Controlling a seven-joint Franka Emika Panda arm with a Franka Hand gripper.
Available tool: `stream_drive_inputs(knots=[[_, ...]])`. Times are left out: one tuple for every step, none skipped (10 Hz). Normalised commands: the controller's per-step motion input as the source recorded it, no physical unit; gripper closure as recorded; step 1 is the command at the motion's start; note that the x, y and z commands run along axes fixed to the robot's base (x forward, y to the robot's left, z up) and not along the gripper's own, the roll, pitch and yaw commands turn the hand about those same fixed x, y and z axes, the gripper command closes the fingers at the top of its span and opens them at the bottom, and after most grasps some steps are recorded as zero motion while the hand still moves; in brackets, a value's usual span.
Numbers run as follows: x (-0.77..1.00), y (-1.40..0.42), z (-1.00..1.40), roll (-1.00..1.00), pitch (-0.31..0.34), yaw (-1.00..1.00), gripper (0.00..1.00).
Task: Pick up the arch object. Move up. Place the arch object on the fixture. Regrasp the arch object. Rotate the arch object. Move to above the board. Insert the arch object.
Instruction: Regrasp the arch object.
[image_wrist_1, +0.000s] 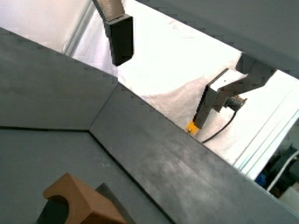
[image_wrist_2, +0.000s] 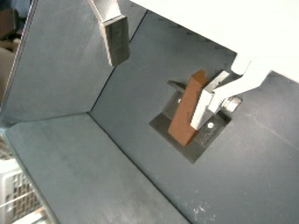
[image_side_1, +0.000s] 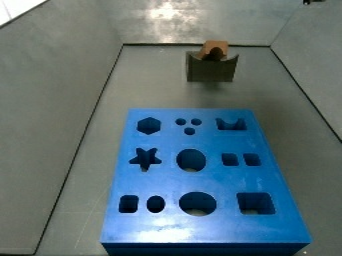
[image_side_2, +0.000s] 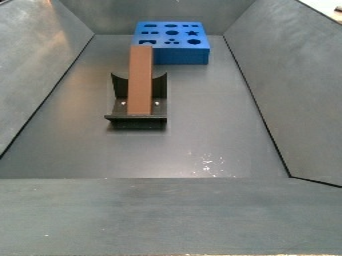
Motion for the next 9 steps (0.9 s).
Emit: stream_drive_inputs(knots=[[0.08, -0.04, 0.00, 0.20, 0.029, 0.22, 0.00], [0.07, -0.04, -0.01, 0.18, 0.004, 0.20, 0.00], [0.03, 0.05, -1.00, 0.23, 0.089, 0.05, 0.00], [0.04, 0.05, -1.00, 0.23, 0.073, 0.04, 0.00], [0.04, 0.04, -1.00, 0.19, 0.051, 0.06, 0.00], [0.05, 0.03, -1.00, 0.14, 0.031, 0.07, 0.00], [0.06, 0.03, -1.00, 0.10, 0.011, 0.08, 0.00], [0.07, 0.03, -1.00, 0.09, 0.002, 0.09, 0.00], [0.09, 0.02, -1.00, 0.07, -0.021, 0.08, 0.00]])
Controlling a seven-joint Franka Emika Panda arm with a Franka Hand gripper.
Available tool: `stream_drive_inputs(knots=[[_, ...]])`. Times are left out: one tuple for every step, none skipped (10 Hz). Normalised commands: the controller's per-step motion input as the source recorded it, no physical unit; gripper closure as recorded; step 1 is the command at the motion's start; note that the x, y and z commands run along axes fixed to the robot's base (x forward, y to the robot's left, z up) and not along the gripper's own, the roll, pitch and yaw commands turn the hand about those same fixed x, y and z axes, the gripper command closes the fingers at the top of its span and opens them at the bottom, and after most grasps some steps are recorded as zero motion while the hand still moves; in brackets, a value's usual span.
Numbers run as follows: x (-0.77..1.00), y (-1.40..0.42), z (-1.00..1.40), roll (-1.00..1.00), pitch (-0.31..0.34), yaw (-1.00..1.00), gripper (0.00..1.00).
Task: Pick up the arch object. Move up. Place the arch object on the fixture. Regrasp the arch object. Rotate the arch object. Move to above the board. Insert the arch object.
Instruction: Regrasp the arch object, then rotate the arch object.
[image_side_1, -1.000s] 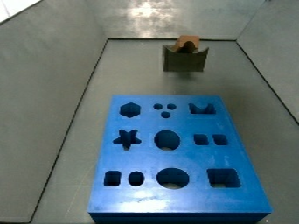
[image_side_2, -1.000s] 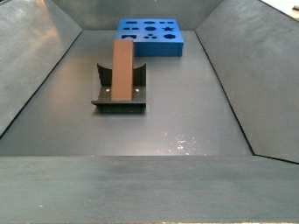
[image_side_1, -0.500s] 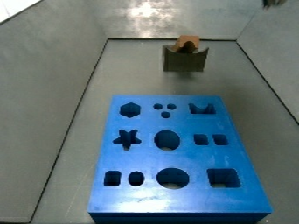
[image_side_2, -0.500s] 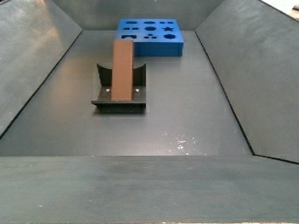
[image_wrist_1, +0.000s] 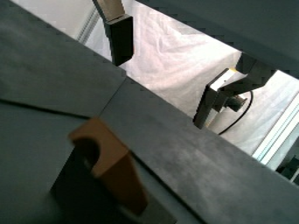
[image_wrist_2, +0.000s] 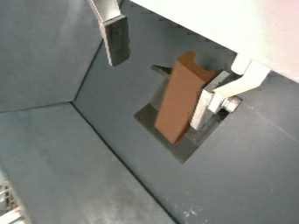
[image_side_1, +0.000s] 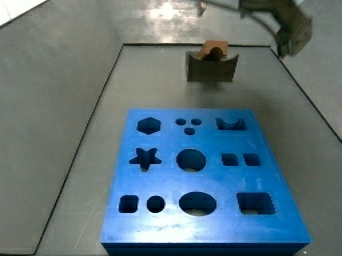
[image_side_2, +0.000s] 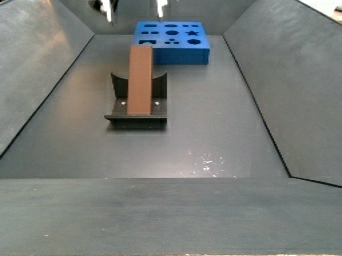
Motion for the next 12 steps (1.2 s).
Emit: stream_drive_inputs(knots=[[0.09, 0.02, -1.00, 0.07, -0.029, 0.08, 0.00], [0.11, 0.02, -1.00, 0.07, -0.041, 0.07, 0.00], [0.12, 0.01, -0.99, 0.07, -0.048, 0.06, 0.00], [0.11, 0.00, -0.78, 0.08, -0.047, 0.04, 0.00], [0.10, 0.00, -0.63, 0.07, -0.047, 0.03, 0.00], [0.09, 0.00, -0.42, 0.08, -0.042, 0.02, 0.00], [0.08, 0.00, -0.32, 0.07, -0.040, 0.02, 0.00], [0.00, 0.00, 0.00, 0.00, 0.000, 0.00, 1.00], [-1.00, 0.40, 0.95, 0.00, 0.000, 0.00, 1.00], [-1.00, 0.39, 0.95, -0.04, -0.029, 0.00, 1.00], [-1.00, 0.38, 0.94, -0.07, -0.059, 0.00, 1.00], [-1.00, 0.33, 0.90, -0.10, -0.088, -0.01, 1.00]])
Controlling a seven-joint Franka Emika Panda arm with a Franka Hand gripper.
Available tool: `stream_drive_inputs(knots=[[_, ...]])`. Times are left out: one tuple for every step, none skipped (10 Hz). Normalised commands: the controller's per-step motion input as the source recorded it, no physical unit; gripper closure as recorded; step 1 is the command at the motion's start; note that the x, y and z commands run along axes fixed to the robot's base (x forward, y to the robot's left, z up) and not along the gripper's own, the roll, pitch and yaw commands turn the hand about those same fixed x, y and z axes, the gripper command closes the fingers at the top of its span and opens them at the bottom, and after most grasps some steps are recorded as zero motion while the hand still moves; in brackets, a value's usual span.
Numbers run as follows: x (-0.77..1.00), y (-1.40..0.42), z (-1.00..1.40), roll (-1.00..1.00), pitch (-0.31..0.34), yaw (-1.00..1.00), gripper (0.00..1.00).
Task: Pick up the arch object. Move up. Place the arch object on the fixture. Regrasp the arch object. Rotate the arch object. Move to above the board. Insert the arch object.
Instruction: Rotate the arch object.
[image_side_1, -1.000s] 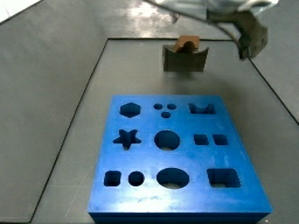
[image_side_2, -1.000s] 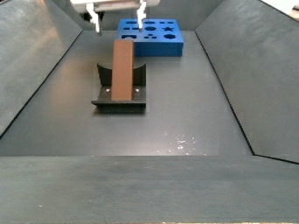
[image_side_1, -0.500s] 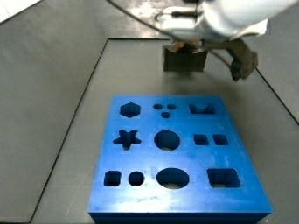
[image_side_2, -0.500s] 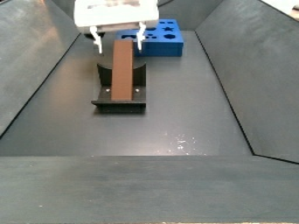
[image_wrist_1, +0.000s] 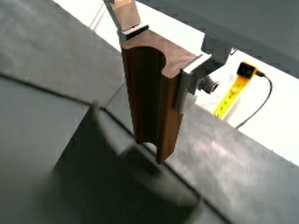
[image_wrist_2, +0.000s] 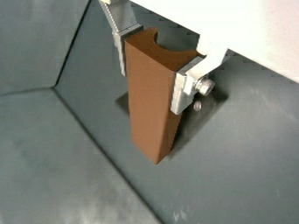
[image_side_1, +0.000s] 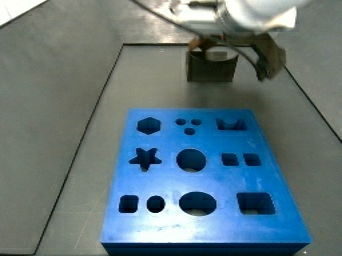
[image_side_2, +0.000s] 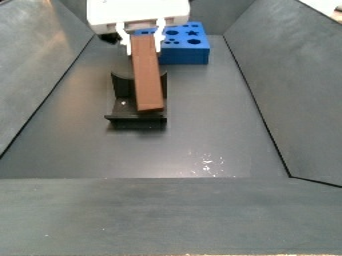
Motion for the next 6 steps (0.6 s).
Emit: stream_drive_inputs(knots=[[-1.00, 0.30, 0.87, -0.10, -0.101, -0.02, 1.00], [-1.00, 0.27, 0.82, -0.12, -0.107, -0.04, 1.00], [-1.00, 0.26, 0.79, -0.13, -0.108, -0.05, 1.00], [-1.00, 0.23, 0.73, -0.14, -0.103, -0.07, 1.00], [-1.00, 0.20, 0.68, -0.14, -0.099, -0.08, 1.00], [-1.00, 0.17, 0.59, -0.14, -0.090, -0.09, 1.00]])
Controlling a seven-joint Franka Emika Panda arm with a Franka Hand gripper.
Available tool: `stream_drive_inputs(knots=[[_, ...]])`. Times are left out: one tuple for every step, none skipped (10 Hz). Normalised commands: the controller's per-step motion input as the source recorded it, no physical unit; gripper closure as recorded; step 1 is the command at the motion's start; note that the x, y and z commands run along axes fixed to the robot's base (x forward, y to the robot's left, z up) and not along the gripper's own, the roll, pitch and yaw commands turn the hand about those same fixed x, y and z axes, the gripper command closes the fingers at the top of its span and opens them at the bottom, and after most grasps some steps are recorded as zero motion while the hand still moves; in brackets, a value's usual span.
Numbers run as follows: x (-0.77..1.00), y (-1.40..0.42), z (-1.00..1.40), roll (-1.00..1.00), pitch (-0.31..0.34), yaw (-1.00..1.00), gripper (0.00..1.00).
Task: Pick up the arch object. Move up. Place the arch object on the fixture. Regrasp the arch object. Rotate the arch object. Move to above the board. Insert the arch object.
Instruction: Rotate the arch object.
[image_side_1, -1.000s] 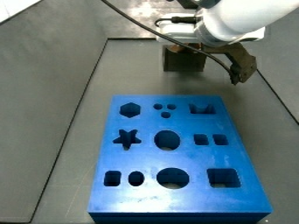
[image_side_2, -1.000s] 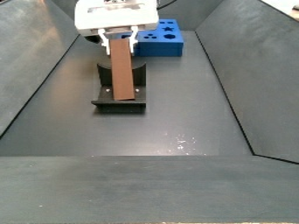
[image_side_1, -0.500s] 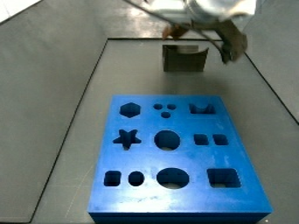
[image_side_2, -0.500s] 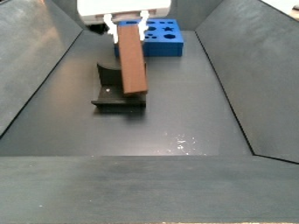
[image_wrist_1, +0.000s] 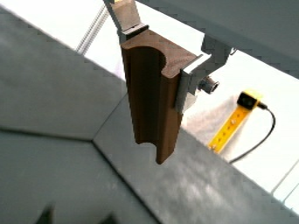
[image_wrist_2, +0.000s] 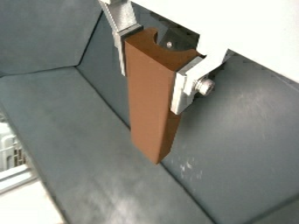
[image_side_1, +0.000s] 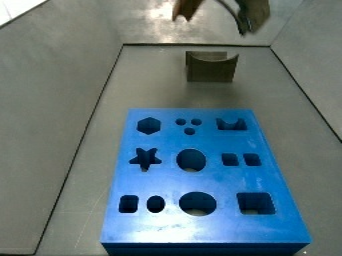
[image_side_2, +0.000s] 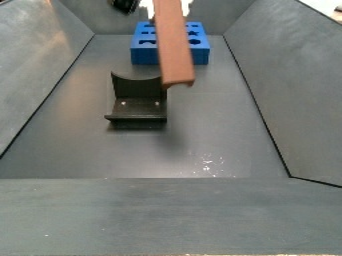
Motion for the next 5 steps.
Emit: stream_drive_inputs(knots=[[-1.00, 0.16, 0.53, -0.14, -0.081, -0.10, 1.00], [-1.00, 0.13, 0.37, -0.13, -0.061, -0.10, 1.00], [-1.00, 0.12, 0.32, -0.12, -0.053, -0.09, 1.00], [-0.96, 0.10, 0.24, -0.12, -0.040, -0.09, 1.00], [-0.81, 0.07, 0.17, -0.13, -0.035, -0.08, 1.00]])
